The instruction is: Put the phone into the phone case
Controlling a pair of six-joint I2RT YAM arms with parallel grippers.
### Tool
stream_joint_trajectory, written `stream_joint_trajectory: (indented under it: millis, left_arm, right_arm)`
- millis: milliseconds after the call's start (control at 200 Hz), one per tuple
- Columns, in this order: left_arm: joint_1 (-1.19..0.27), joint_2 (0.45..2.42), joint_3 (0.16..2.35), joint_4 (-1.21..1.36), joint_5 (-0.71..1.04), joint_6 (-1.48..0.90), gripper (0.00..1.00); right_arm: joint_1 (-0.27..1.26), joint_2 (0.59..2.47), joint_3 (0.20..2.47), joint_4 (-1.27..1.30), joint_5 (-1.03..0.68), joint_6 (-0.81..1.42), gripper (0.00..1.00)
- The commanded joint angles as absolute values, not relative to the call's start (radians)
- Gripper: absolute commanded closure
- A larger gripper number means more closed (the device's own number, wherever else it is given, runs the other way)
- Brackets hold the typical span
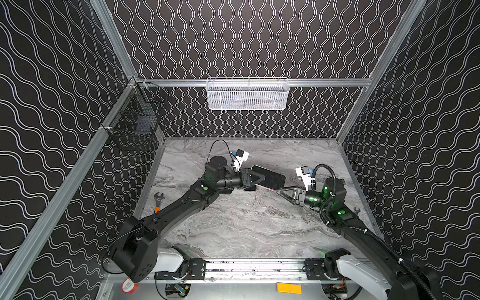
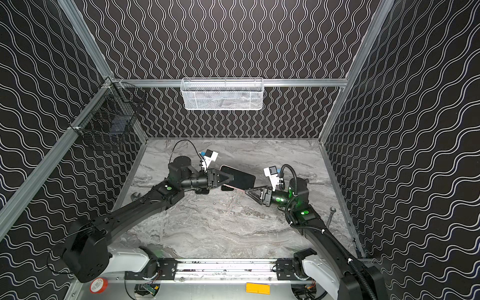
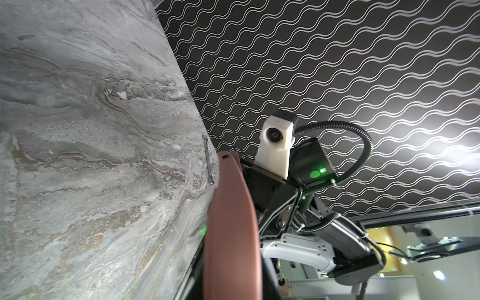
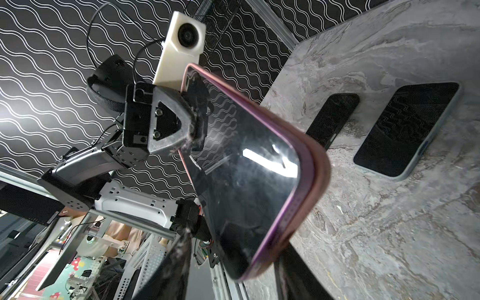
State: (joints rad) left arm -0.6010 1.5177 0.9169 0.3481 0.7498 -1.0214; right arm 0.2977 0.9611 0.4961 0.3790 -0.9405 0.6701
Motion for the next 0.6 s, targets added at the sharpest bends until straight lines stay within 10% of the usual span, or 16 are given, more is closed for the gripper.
stream_joint_trajectory:
  millis: [0,596]
  left_arm:
    - [-0.599,1.526,0.913,0.458,0.776,-1.066,1.0]
    - [-0.599,1.532,0.912,0.466,0.791,-1.078,1.0]
  right_arm:
    - [0.289,0.963,0.492,0.492,-0.977,0.696,0.5]
    - [0.24,1.01,0.462,0.684,-1.026,0.808,0.71]
